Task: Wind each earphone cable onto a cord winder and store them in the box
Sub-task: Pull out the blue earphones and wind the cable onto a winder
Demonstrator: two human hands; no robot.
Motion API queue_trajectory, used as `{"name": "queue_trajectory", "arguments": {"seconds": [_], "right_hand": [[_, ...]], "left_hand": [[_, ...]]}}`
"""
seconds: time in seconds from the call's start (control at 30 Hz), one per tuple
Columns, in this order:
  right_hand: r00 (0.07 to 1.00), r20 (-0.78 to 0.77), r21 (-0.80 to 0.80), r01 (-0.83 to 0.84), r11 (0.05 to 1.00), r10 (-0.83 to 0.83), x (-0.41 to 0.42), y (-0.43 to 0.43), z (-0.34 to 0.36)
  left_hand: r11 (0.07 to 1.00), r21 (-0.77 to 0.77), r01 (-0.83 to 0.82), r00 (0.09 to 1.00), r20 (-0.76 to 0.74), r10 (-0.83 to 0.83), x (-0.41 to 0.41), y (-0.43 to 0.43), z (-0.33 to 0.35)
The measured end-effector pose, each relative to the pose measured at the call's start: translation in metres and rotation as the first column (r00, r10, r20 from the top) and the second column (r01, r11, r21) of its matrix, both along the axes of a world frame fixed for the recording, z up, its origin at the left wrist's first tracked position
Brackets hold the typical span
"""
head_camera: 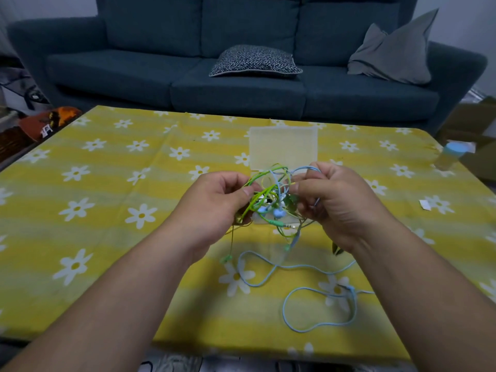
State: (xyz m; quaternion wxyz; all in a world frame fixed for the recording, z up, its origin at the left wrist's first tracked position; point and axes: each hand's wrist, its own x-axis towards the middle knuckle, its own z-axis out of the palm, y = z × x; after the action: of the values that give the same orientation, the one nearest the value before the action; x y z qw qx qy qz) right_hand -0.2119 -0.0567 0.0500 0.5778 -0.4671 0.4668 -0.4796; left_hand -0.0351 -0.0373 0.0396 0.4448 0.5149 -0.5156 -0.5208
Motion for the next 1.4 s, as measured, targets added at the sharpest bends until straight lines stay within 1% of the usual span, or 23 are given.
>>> {"name": "queue_trajectory", "arguments": {"seconds": [0.07,0.2,0.23,0.3,0.33,0.4,0.43,0.47,0.5,0.53,0.6,0.63,0.7,0.8,0.87,0.97,1.03,1.1,1.2,1.23,1.3,1.37,1.4], "right_hand": [[0.999,0.038,0.028,-0.025,0.999,0.023,0.000,0.000,0.002],[0.994,-0.015,0.026,-0.107,0.994,0.108,0.001,0.002,0.000],[0.994,-0.026,0.024,-0.108,0.994,0.109,0.001,0.002,0.000],[0.996,-0.045,0.022,-0.079,0.997,0.080,0.002,0.001,-0.002],[0.997,-0.049,0.018,-0.055,0.998,0.056,0.002,0.000,-0.003],[0.998,-0.055,0.009,-0.005,1.000,0.005,0.002,-0.001,-0.005],[0.998,-0.055,0.008,0.018,1.000,-0.017,0.003,-0.001,-0.005],[0.998,-0.046,0.007,0.038,0.999,-0.038,0.003,0.000,-0.005],[0.998,-0.036,0.006,0.055,0.998,-0.054,0.004,0.000,-0.006],[0.997,-0.027,0.006,0.067,0.998,-0.067,0.004,-0.001,-0.006],[0.997,-0.006,0.011,0.081,0.997,-0.081,0.005,-0.001,-0.007],[0.997,0.011,0.019,0.079,0.997,-0.079,0.006,-0.001,-0.008],[0.997,0.054,0.045,0.048,0.998,-0.050,0.007,-0.001,-0.007],[0.992,0.124,0.075,-0.023,0.997,0.013,0.007,0.000,-0.006],[0.985,0.166,0.090,-0.062,0.994,0.047,0.006,0.000,-0.005],[0.980,0.188,0.113,-0.088,0.990,0.066,0.005,-0.001,-0.004],[0.980,0.192,0.124,-0.072,0.990,0.047,0.004,-0.001,-0.004],[0.980,0.201,0.143,-0.035,0.989,0.006,0.005,-0.002,-0.002],[0.971,0.227,0.181,0.035,0.983,-0.076,0.002,-0.003,0.000],[0.965,0.248,0.190,0.041,0.981,-0.088,0.001,-0.003,0.001],[0.955,0.286,0.195,0.019,0.981,-0.075,-0.001,-0.002,0.003],[0.957,0.286,0.195,-0.021,0.981,-0.037,-0.002,0.000,0.003],[0.960,0.279,0.193,-0.039,0.980,-0.017,-0.002,0.001,0.003]], "left_hand": [[1.000,0.006,-0.015,1.000,0.004,0.015,0.000,-0.001,0.000],[0.998,0.029,-0.050,0.999,0.005,0.050,-0.002,-0.001,-0.001],[0.996,0.031,-0.080,0.997,0.012,0.080,-0.002,-0.002,-0.002],[0.981,-0.003,-0.194,0.979,0.062,0.194,0.001,-0.006,-0.006],[0.961,-0.055,-0.272,0.955,0.112,0.276,0.003,-0.008,-0.008],[0.884,-0.271,-0.381,0.875,0.203,0.439,0.007,-0.008,-0.007],[0.833,-0.393,-0.390,0.841,0.216,0.496,0.007,-0.006,-0.004],[0.789,-0.491,-0.370,0.825,0.216,0.522,0.006,-0.003,0.000],[0.772,-0.545,-0.328,0.830,0.223,0.511,0.002,0.002,0.004],[0.791,-0.548,-0.271,0.851,0.247,0.463,-0.003,0.006,0.007],[0.865,-0.480,-0.145,0.886,0.326,0.330,-0.012,0.010,0.005],[0.891,-0.442,-0.101,0.884,0.371,0.284,-0.016,0.010,0.001],[0.913,-0.399,-0.087,0.856,0.439,0.273,-0.019,0.008,-0.006],[0.915,-0.386,-0.119,0.854,0.431,0.292,-0.018,0.003,-0.008],[0.931,-0.346,-0.119,0.893,0.373,0.253,-0.018,0.003,-0.007],[0.965,-0.192,-0.178,0.965,0.157,0.209,-0.019,0.005,-0.002],[0.968,-0.090,-0.233,0.970,0.052,0.238,-0.018,0.004,-0.003],[0.956,-0.045,-0.289,0.957,0.021,0.290,-0.018,0.001,-0.006],[0.937,-0.064,-0.344,0.934,0.080,0.348,-0.017,-0.001,-0.009],[0.933,-0.057,-0.355,0.930,0.078,0.359,-0.018,-0.001,-0.009],[0.935,0.001,-0.356,0.934,0.011,0.356,-0.017,-0.001,-0.007],[0.940,0.077,-0.334,0.939,-0.064,0.339,-0.016,-0.001,-0.005],[0.940,0.092,-0.329,0.940,-0.066,0.335,-0.015,-0.001,-0.005]]}}
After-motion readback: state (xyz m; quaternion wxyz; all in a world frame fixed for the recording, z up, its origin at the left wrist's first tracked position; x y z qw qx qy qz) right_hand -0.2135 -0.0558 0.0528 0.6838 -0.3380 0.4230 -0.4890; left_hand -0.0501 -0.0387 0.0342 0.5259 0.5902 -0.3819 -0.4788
